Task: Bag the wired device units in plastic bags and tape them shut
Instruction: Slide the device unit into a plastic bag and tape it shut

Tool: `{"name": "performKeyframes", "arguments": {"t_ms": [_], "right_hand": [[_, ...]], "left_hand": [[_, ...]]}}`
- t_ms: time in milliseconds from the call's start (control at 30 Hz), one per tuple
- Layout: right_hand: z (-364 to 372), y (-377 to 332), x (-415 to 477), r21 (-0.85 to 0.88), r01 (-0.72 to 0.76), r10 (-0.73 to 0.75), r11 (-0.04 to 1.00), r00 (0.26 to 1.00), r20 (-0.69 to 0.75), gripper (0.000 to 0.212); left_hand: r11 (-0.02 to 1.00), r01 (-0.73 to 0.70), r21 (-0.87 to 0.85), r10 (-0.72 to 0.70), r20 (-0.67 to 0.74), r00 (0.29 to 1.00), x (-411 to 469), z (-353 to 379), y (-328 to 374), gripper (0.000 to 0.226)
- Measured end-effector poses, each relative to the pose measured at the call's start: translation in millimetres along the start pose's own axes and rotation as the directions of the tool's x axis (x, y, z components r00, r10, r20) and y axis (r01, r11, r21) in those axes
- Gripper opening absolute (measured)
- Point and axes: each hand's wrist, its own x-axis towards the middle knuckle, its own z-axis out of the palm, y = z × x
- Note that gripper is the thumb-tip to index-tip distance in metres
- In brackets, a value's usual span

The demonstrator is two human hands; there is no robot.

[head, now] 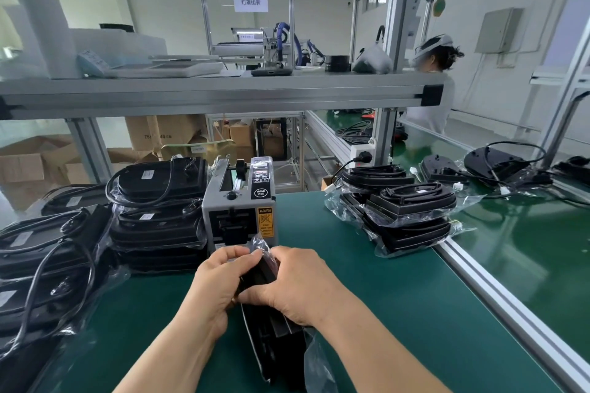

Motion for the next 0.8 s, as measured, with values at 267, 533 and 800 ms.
{"name": "performKeyframes", "arguments": {"t_ms": [267, 533, 800], "right_hand": [[3, 0, 1, -0.003, 0.006, -0.006, 1.000, 1.000, 0.010, 0.051], [-7, -8, -2, 0.021, -0.008, 0.007, 1.000, 0.999, 0.042, 0.031], [-37, -15, -18, 0.295, 0.030, -0.177, 0.955, 0.856, 0.485, 0.055]], "left_hand": [[0.999, 0.013, 0.032, -0.012, -0.033, 0.999, -4, -1, 2, 0.016], [0.998, -0.007, 0.057, 0.006, 0.026, 1.000, -11, -6, 3, 0.018], [0.750, -0.302, 0.589, 0.247, 0.175, 0.953, -57, -89, 15, 0.067]]}}
